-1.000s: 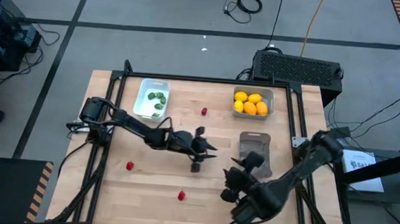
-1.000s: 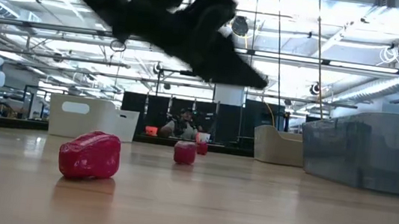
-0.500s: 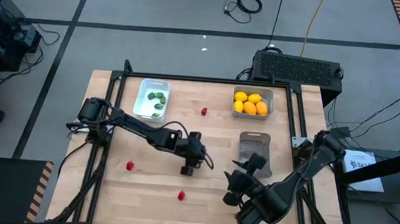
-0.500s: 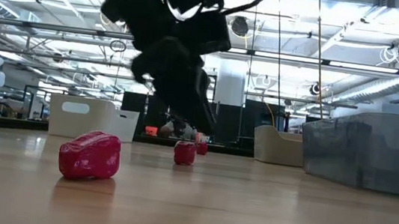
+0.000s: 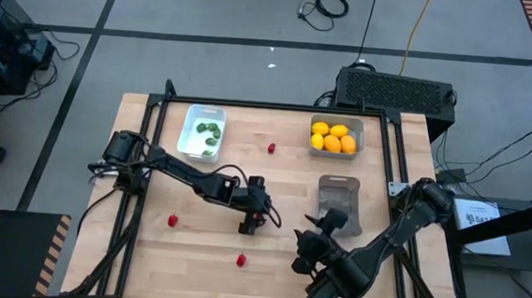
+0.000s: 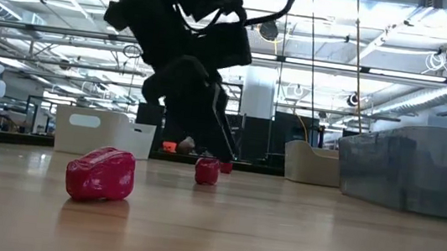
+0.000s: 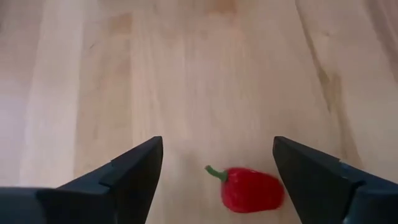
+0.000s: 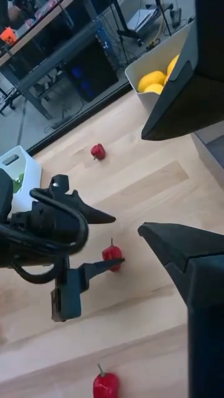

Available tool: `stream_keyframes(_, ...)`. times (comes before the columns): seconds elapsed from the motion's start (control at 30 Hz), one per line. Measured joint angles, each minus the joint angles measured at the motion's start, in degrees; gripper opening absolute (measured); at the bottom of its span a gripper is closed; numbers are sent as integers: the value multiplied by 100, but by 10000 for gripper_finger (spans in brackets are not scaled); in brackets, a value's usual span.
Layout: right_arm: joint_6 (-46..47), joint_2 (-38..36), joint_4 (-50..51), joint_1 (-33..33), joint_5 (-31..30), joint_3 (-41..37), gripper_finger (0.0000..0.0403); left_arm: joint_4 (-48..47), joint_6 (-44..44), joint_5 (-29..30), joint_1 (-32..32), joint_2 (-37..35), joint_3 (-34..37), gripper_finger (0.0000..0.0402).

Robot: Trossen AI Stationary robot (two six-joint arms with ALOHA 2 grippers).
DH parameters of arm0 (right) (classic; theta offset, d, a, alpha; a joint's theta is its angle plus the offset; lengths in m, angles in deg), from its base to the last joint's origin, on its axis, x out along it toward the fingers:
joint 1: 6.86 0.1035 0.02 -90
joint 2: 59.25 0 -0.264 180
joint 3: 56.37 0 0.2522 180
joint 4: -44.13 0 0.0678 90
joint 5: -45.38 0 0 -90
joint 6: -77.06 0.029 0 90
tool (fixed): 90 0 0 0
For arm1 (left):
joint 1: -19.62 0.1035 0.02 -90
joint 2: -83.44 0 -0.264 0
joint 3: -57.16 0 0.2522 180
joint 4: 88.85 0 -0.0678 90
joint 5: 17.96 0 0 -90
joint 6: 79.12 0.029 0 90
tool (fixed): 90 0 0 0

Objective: Sort produce into baskets
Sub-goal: Put the red chili pepper into the black bin

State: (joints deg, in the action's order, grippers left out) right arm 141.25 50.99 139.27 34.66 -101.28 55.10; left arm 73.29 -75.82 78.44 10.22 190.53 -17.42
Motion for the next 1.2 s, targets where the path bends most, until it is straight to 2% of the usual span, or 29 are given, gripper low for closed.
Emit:
stream_keyframes(0.37, -36, 23, -8, 0, -13, 0, 217, 1065, -853, -337, -9, -2, 792, 313)
stream_keyframes(0.73, -60, 23, -30, -141, -31, 0, 217, 1741, -1009, -359, -11, -2, 1222, 309)
stream_keyframes(0.9, -54, 23, -30, -183, -28, 0, 217, 1730, -1004, -359, -11, -2, 1222, 270)
stream_keyframes(1.2, -38, 23, -36, -181, -26, 0, 217, 1718, -949, -359, -11, -2, 1220, 161)
